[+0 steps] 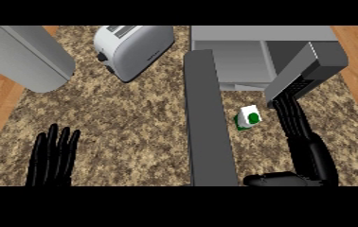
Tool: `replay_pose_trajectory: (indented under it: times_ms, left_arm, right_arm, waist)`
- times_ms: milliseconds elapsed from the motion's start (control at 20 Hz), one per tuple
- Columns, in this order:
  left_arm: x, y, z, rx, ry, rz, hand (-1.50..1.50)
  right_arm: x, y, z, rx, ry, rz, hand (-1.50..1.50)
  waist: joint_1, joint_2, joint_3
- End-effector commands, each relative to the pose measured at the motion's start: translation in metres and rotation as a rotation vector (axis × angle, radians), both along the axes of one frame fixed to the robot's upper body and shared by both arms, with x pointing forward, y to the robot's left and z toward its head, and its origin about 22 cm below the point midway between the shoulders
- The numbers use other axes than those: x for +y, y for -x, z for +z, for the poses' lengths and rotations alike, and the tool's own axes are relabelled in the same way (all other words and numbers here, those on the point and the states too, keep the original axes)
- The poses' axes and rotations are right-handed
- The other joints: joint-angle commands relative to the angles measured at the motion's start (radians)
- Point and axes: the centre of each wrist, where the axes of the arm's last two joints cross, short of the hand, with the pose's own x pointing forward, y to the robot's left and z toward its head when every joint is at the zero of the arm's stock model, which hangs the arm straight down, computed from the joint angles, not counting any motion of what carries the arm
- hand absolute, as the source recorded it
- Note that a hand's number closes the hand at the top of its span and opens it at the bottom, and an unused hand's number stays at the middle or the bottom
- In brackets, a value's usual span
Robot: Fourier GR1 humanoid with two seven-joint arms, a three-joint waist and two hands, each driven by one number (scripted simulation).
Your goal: Pick up the milk, place it into the microwave and close the microwave
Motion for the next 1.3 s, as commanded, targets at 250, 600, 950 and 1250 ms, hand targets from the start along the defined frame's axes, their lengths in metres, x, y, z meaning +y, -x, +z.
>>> replay_pose_trajectory:
  times_ms: [250, 600, 950, 1250]
  left_arm:
    - [0.009, 0.025, -0.014, -0.004, 0.008, 0.014, -1.5]
    - [0.019, 0.032, -0.029, 0.005, -0.001, 0.006, -1.5]
    - [0.004, 0.037, -0.031, -0.015, -0.001, 0.016, -1.5]
    - [0.005, 0.047, -0.027, -0.015, 0.024, 0.017, -1.5]
  right_arm:
    - [0.004, -0.018, -0.064, 0.019, -0.013, -0.077, -1.5]
    - [-0.02, -0.029, -0.098, 0.044, 0.03, -0.198, -1.5]
    - [-0.028, -0.031, -0.156, 0.075, 0.062, -0.189, -1.5]
    - [-0.04, -0.046, -0.168, 0.051, 0.067, -0.203, -1.5]
  waist:
    - [0.004, 0.001, 0.0]
    - [0.003, 0.001, 0.0]
    - [0.007, 0.002, 0.001]
    - [0.007, 0.002, 0.001]
